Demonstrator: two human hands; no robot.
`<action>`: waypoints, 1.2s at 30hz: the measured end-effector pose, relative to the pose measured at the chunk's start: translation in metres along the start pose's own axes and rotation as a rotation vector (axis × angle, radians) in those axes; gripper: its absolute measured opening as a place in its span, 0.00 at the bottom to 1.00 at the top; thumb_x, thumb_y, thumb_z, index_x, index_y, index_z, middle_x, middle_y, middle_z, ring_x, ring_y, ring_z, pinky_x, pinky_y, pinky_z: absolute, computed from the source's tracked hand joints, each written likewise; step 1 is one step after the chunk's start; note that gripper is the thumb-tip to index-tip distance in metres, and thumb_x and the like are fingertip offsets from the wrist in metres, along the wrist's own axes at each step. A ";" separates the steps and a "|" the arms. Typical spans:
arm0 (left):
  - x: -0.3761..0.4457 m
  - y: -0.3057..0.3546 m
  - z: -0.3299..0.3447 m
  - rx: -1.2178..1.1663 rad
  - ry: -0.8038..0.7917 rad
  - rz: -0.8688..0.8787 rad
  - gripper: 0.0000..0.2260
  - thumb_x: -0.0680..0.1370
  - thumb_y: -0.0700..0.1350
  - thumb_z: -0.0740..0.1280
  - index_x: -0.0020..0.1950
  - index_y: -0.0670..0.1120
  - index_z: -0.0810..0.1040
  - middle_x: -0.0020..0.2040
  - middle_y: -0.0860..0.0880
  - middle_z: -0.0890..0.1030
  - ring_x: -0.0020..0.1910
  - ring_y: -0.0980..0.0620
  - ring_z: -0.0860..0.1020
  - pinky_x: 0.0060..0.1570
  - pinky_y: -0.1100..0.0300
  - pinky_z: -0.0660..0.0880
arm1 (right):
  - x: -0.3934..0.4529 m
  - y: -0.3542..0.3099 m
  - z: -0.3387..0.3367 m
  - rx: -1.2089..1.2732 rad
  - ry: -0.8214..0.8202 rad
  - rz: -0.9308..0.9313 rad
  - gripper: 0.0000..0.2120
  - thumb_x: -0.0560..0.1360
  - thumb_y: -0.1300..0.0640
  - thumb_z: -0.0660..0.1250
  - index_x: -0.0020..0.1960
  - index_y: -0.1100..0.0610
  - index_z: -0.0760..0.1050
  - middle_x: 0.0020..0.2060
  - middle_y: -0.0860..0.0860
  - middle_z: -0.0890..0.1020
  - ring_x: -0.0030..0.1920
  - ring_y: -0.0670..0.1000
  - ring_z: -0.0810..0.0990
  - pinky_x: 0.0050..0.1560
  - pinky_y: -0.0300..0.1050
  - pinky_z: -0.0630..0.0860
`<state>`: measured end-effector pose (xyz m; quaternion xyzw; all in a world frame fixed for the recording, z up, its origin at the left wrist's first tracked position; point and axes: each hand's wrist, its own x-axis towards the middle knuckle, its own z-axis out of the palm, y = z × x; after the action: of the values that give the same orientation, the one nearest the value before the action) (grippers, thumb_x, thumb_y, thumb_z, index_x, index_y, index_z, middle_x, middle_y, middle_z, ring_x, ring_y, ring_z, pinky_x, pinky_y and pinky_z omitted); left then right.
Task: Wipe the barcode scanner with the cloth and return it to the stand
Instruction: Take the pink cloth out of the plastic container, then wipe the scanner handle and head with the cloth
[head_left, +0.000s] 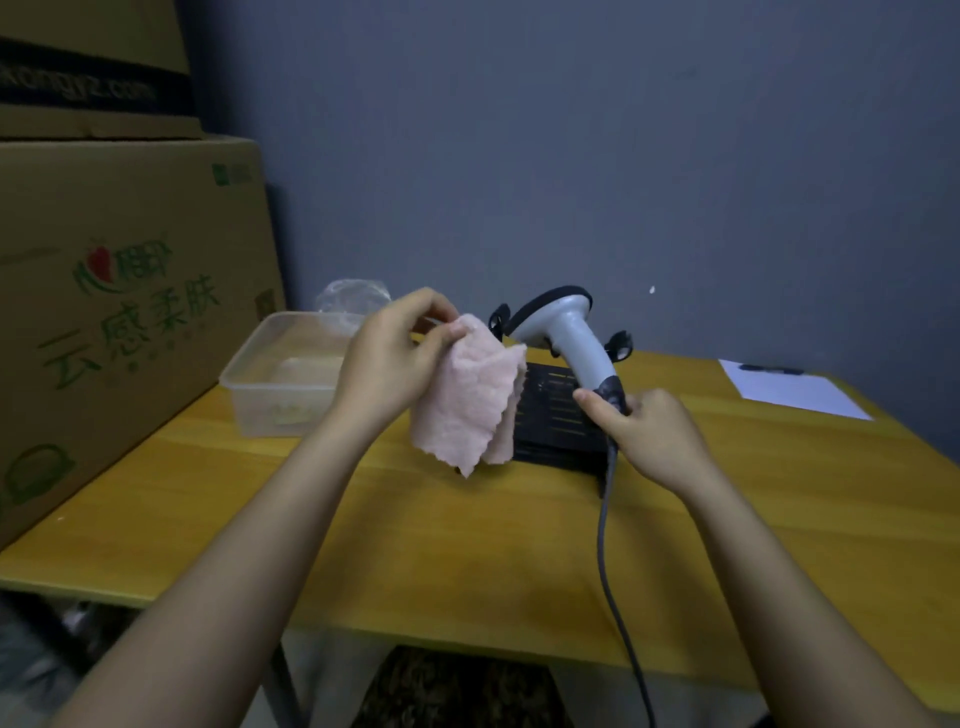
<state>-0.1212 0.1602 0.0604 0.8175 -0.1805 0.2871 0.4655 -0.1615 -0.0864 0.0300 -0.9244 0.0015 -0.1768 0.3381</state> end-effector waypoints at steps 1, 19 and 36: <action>-0.004 0.001 0.002 -0.010 -0.022 0.002 0.03 0.74 0.46 0.68 0.43 0.47 0.79 0.38 0.58 0.79 0.42 0.57 0.79 0.46 0.55 0.76 | -0.003 0.005 0.000 -0.002 -0.003 0.001 0.28 0.73 0.39 0.65 0.25 0.52 0.55 0.19 0.48 0.60 0.24 0.51 0.60 0.31 0.46 0.55; -0.015 -0.029 0.013 0.101 -0.421 0.053 0.01 0.77 0.43 0.64 0.46 0.47 0.75 0.48 0.52 0.82 0.52 0.54 0.79 0.54 0.49 0.76 | 0.003 0.011 0.021 0.049 -0.048 -0.020 0.26 0.73 0.39 0.64 0.29 0.57 0.64 0.24 0.55 0.67 0.26 0.52 0.65 0.31 0.47 0.59; -0.019 -0.017 0.047 -0.111 -0.466 -0.198 0.14 0.79 0.48 0.63 0.64 0.50 0.75 0.47 0.52 0.80 0.47 0.59 0.77 0.48 0.68 0.73 | 0.004 0.012 0.024 0.229 -0.033 0.001 0.25 0.74 0.43 0.65 0.26 0.58 0.68 0.23 0.54 0.73 0.25 0.49 0.71 0.29 0.42 0.66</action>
<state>-0.1118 0.1283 0.0181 0.8484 -0.2174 0.0337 0.4814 -0.1484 -0.0817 0.0068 -0.8825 -0.0240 -0.1604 0.4415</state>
